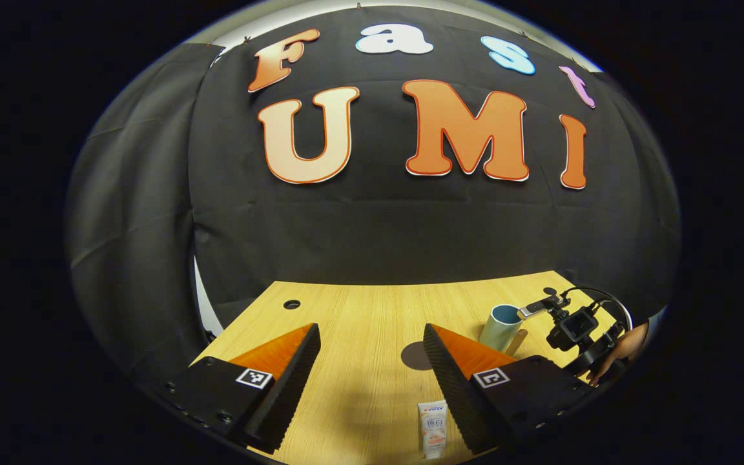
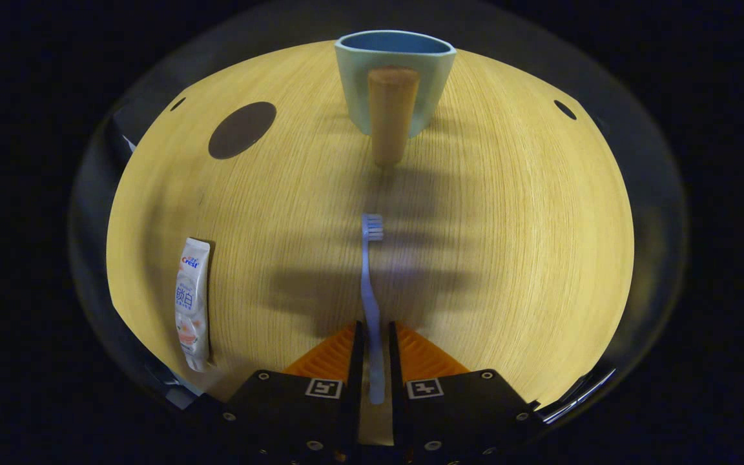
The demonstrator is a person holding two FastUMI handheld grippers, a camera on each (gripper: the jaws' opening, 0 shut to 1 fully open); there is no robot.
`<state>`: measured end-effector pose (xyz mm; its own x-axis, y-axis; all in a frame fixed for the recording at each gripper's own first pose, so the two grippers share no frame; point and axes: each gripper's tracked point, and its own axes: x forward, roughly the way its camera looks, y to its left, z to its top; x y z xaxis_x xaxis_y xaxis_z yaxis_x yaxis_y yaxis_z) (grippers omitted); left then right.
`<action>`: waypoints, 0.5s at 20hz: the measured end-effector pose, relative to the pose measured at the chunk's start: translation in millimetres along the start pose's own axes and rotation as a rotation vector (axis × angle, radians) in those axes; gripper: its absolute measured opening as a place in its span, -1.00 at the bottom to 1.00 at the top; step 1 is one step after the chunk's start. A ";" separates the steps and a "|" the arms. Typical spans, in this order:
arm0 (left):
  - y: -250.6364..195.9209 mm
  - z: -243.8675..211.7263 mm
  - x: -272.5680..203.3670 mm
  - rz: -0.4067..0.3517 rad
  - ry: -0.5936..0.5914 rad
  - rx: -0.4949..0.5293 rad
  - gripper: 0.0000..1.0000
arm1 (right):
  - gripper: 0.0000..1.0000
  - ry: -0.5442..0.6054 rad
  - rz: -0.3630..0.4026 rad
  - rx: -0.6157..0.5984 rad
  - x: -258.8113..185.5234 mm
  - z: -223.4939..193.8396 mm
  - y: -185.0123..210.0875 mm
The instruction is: Put the toothbrush and toothpaste on the desktop into the cup, then pick up the cup and place it on the coaster on the desktop.
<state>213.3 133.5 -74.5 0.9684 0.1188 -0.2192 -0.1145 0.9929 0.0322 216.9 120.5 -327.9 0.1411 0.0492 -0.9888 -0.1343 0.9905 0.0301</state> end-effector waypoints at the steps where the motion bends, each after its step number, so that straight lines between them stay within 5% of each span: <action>1: -0.8 -2.3 0.3 -0.002 0.009 0.000 0.94 | -0.61 0.002 -0.001 0.015 0.0 6.6 -1.8; 6: -8.7 -14.0 7.8 -0.026 0.065 0.003 0.93 | -0.86 -0.008 0.052 0.068 -5.6 2.8 5.2; 10: -20.0 -36.1 14.2 -0.069 0.164 0.004 0.93 | -0.87 -0.073 0.049 0.050 -20.0 7.8 2.4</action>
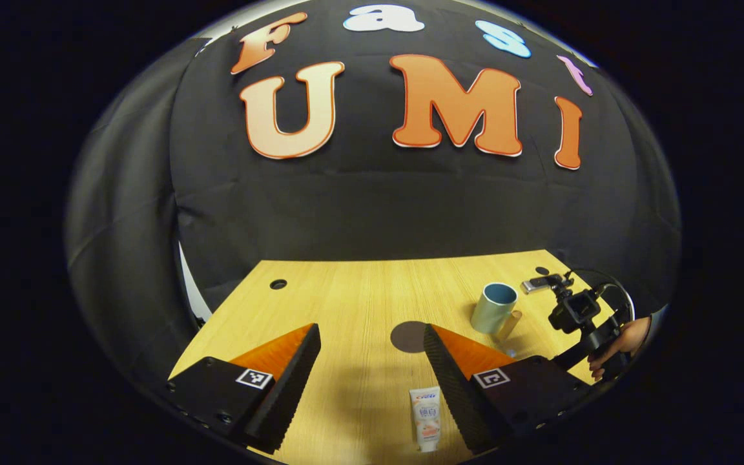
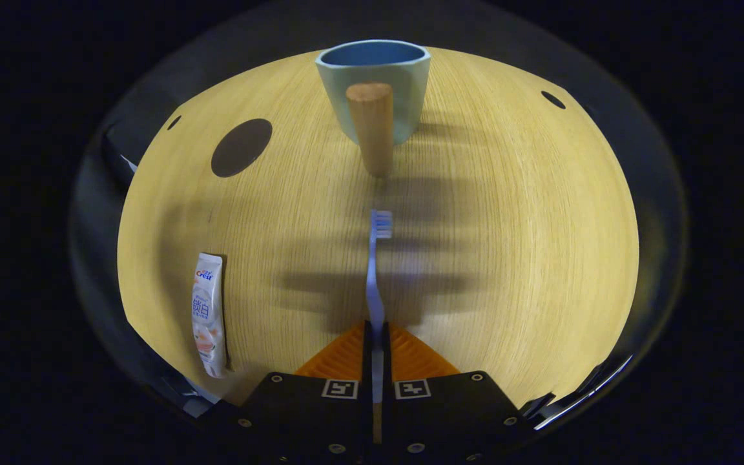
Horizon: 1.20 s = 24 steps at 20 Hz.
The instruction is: Put the toothbrush and toothpaste on the desktop into the cup, then pick up the cup and place it on the coaster on the desktop.
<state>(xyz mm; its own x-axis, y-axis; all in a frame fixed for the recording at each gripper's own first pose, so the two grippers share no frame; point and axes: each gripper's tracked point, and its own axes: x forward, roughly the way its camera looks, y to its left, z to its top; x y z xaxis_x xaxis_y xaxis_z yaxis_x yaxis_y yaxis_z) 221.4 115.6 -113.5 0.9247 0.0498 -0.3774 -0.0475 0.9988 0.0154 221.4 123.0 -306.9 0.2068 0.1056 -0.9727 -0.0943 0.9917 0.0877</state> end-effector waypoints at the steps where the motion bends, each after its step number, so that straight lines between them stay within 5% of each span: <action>1: -2.3 -7.4 2.4 -0.019 0.026 -0.001 0.94 | -0.87 -0.012 0.011 0.003 -4.9 1.0 2.3; 10: -40.9 -80.7 21.0 -0.162 0.326 0.028 0.94 | -0.87 -0.160 0.052 0.037 -51.8 4.3 0.3; 24: -63.8 -202.0 23.2 -0.228 0.879 -0.036 0.96 | -0.87 -0.331 0.031 0.113 -89.9 12.0 -1.4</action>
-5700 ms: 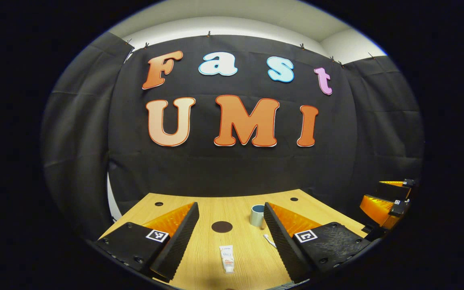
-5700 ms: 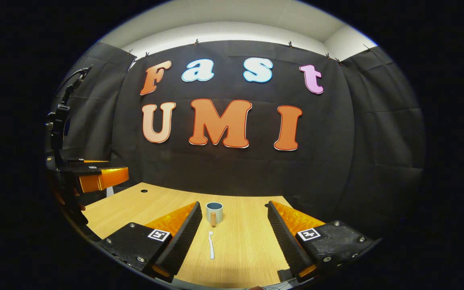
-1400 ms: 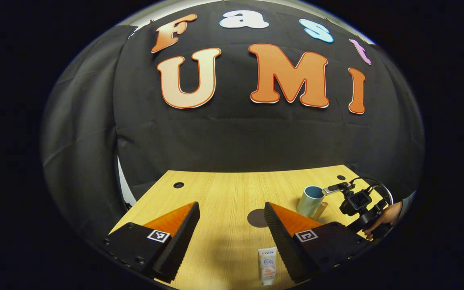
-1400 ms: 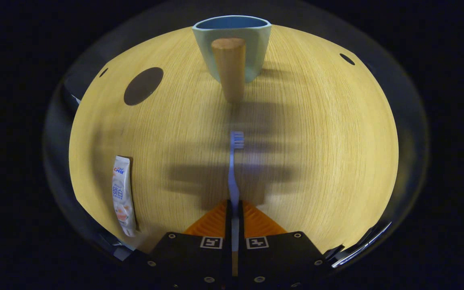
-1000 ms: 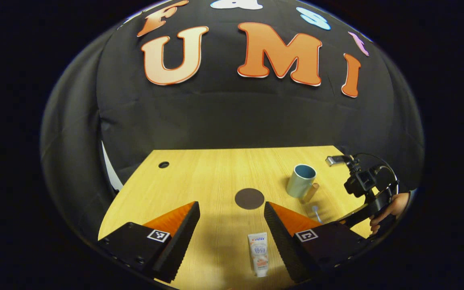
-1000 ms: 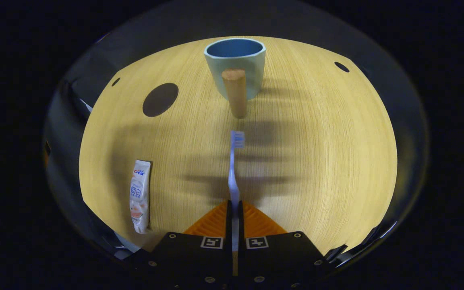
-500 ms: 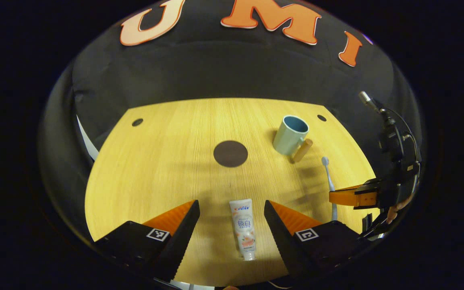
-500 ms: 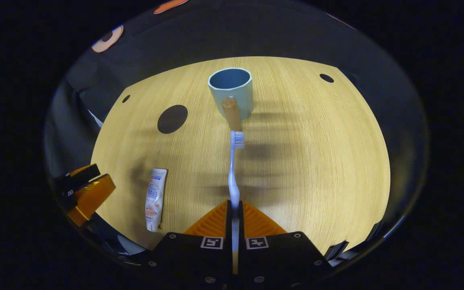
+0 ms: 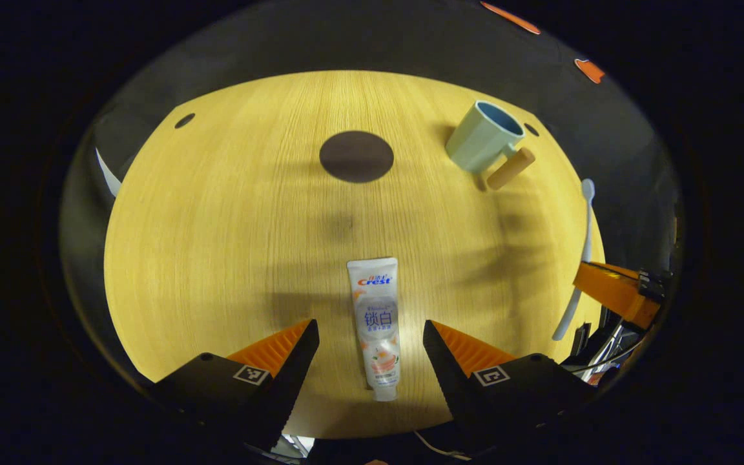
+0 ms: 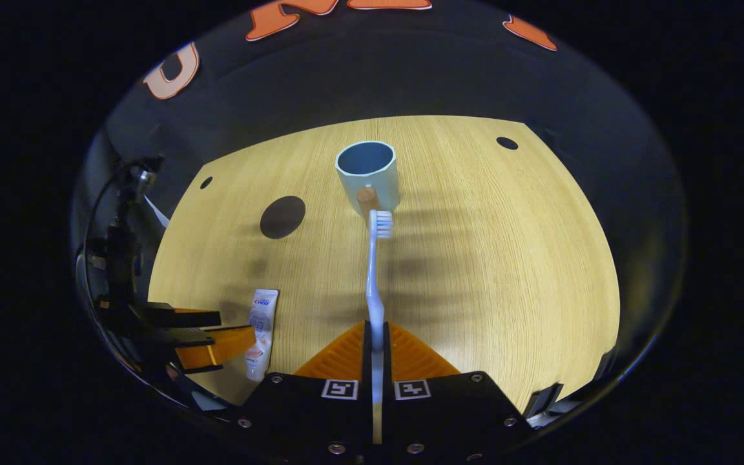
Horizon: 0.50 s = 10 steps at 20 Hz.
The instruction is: Put the toothbrush and toothpaste on the desktop into the cup, then pick up the cup and place it on the coaster on the desktop.
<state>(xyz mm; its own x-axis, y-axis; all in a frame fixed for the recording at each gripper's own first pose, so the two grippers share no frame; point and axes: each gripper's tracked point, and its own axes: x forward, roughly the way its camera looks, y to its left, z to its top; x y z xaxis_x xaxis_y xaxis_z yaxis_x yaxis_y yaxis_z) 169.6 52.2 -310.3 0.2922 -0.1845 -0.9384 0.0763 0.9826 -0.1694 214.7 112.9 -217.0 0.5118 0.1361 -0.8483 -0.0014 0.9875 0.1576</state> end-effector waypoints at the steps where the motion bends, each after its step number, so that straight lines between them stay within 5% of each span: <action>1: -0.2 -5.0 4.7 -0.004 0.035 -0.014 0.96 | -0.87 -0.008 -0.002 0.007 -1.1 1.5 1.7; 7: 8.4 -19.3 22.4 0.014 0.147 -0.011 0.94 | -0.87 -0.043 -0.024 0.058 -9.8 7.5 4.4; 10: 2.7 -18.7 26.8 -0.007 0.159 0.008 0.72 | -0.87 -0.058 -0.036 0.072 -16.1 8.3 4.9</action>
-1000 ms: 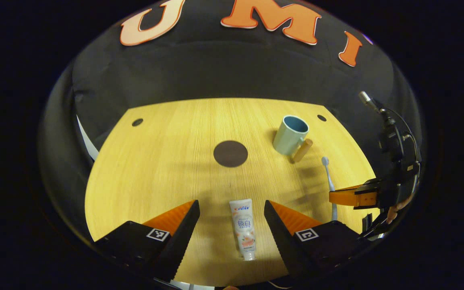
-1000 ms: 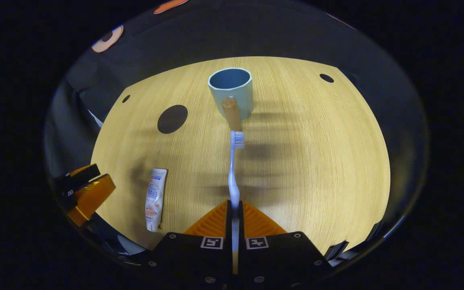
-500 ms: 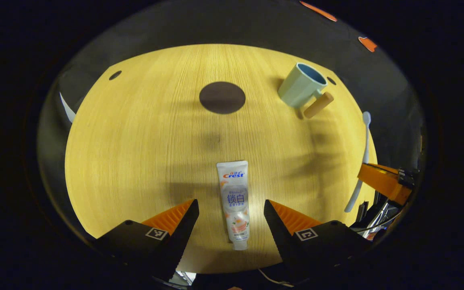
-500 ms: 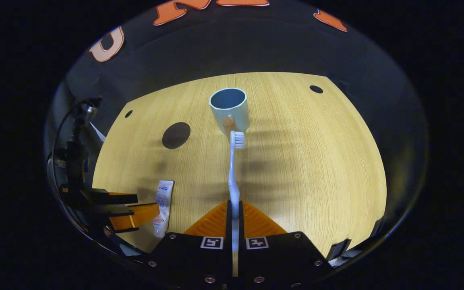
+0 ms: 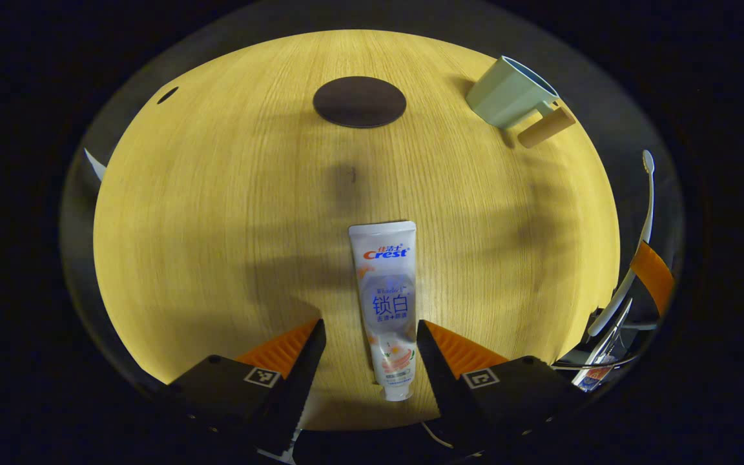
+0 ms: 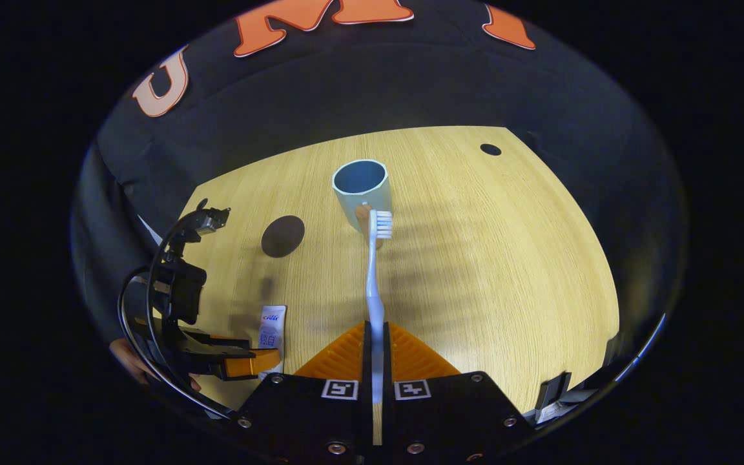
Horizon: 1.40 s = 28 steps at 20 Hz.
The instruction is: Put the toothbrush and toothpaste on the desktop into the cup, then pick up the cup and place it on the coaster on the desktop.
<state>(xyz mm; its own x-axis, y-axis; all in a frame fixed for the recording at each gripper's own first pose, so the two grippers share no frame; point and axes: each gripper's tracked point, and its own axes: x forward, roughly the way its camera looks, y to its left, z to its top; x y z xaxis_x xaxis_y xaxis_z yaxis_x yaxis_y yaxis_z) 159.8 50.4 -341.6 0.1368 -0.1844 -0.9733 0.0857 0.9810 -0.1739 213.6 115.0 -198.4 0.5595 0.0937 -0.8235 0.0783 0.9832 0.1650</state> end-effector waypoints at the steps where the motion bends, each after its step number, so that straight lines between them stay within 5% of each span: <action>1: -4.0 -0.2 0.9 -0.013 0.006 -0.003 0.45 | -0.87 -0.002 -0.006 0.003 -1.1 0.5 -0.7; 9: -20.7 7.4 -2.3 -0.109 -0.046 0.024 -0.66 | -0.87 -0.086 0.048 -0.003 -2.1 17.3 13.7; 17: -23.1 17.1 -17.5 -0.154 -0.130 -0.015 -0.82 | -0.88 -0.142 0.128 -0.061 21.1 42.3 9.9; 28: -19.7 13.3 -43.6 -0.126 -0.261 -0.091 -0.86 | -0.88 -0.314 0.233 -0.173 64.4 135.2 -16.5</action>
<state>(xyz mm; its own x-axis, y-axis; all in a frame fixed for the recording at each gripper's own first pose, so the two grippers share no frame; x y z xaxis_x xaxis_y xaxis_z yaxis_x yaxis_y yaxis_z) 165.2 38.3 -293.7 0.3807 -0.3022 -0.8739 0.0309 0.9487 -0.3147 359.8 83.6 -180.8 0.7718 0.2903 -0.5657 -0.2045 0.9558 0.2115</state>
